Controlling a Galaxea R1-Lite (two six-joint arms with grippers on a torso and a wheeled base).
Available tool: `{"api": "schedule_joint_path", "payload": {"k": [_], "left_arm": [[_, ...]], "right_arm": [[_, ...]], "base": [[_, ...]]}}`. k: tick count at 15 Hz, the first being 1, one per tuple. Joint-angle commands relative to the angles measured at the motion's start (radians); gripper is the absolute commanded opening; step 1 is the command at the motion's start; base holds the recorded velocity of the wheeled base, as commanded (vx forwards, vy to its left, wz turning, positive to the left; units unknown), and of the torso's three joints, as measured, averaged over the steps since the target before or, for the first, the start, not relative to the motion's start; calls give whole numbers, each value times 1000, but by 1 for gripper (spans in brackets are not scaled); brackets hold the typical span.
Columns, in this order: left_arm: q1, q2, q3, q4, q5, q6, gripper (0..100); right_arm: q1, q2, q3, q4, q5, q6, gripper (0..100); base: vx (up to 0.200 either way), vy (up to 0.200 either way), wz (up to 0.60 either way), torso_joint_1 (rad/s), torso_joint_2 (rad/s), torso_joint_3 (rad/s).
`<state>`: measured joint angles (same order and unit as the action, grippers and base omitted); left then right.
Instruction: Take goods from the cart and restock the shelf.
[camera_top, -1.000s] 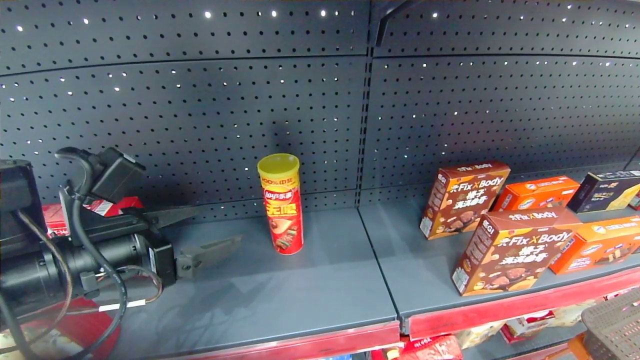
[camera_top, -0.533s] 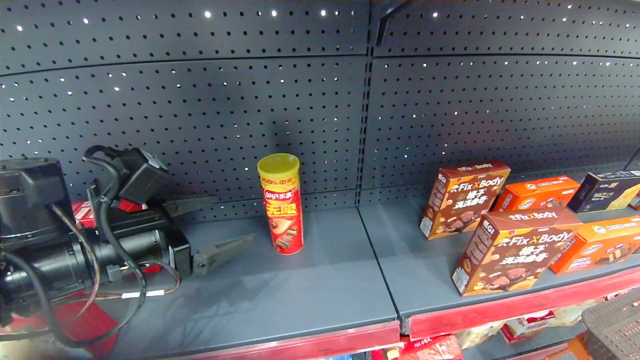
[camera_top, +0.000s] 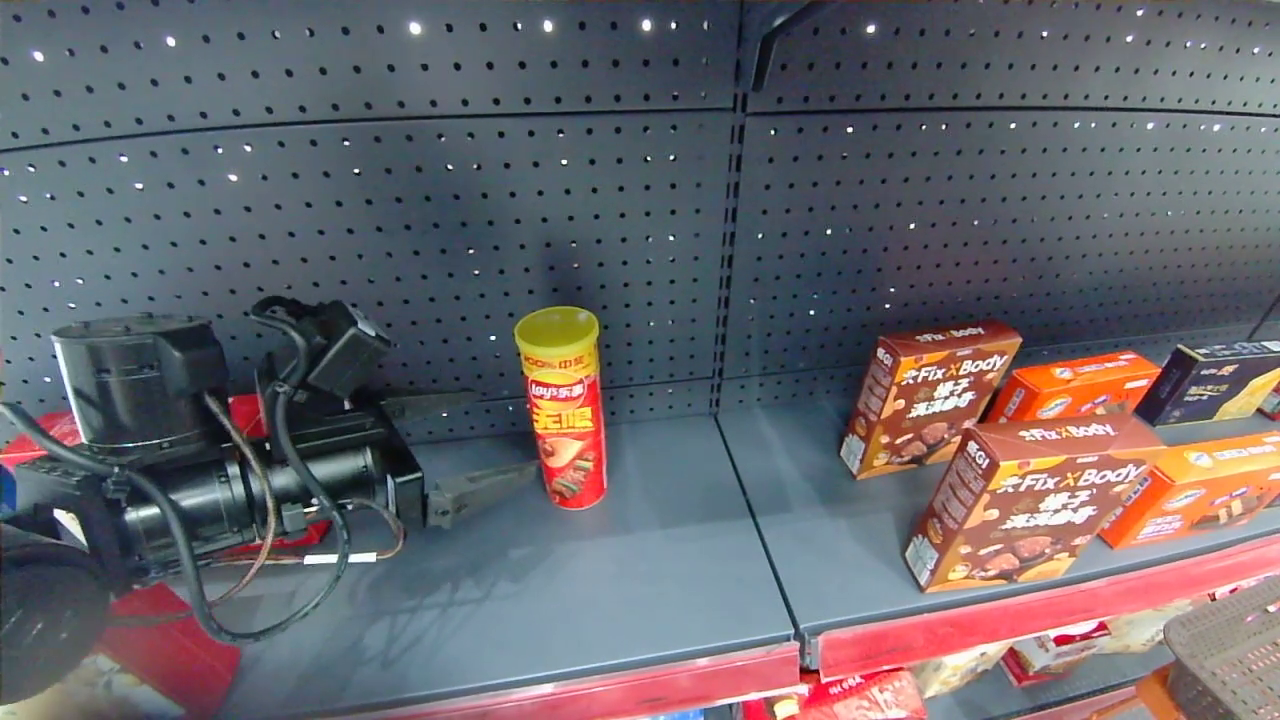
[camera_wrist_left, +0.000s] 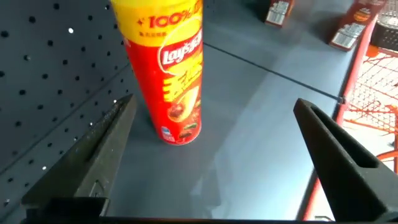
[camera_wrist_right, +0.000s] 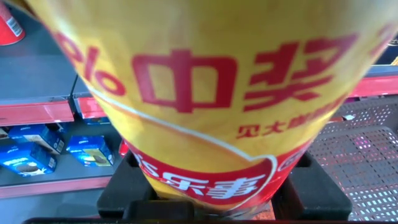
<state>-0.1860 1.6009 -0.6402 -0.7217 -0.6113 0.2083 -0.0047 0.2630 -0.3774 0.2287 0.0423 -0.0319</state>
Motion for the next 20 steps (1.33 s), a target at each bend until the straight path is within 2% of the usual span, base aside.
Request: {"api": "schedule_joint_path", "payload": {"k": [1, 7, 9, 12, 14, 18, 20], "left_arm": [[-1, 76, -41, -8, 4, -1, 100], [5, 157, -111, -33, 4, -3, 100], [16, 180, -139, -36, 4, -15, 100], [22, 212, -173, -47, 4, -17, 100], [19, 241, -200, -51, -1, -27, 100], [-12, 304, -233, -111, -5, -75, 100], [-18, 327, -236, -127, -10, -78, 100]], "right_arm": [[0, 5, -1, 0, 1, 0, 0], [2, 5, 0, 0, 2, 0, 0], [2, 5, 0, 0, 2, 0, 0], [3, 10, 0, 0, 2, 0, 0], [3, 10, 3, 0, 2, 0, 0], [8, 12, 8, 0, 2, 0, 0], [8, 12, 9, 1, 4, 0, 0]], "base": [[0, 0, 0, 0, 0, 0], [0, 0, 0, 0, 0, 0], [0, 0, 0, 0, 0, 0], [0, 0, 0, 0, 0, 0], [0, 0, 0, 0, 0, 0], [0, 0, 0, 0, 0, 0], [0, 0, 0, 0, 0, 0]]}}
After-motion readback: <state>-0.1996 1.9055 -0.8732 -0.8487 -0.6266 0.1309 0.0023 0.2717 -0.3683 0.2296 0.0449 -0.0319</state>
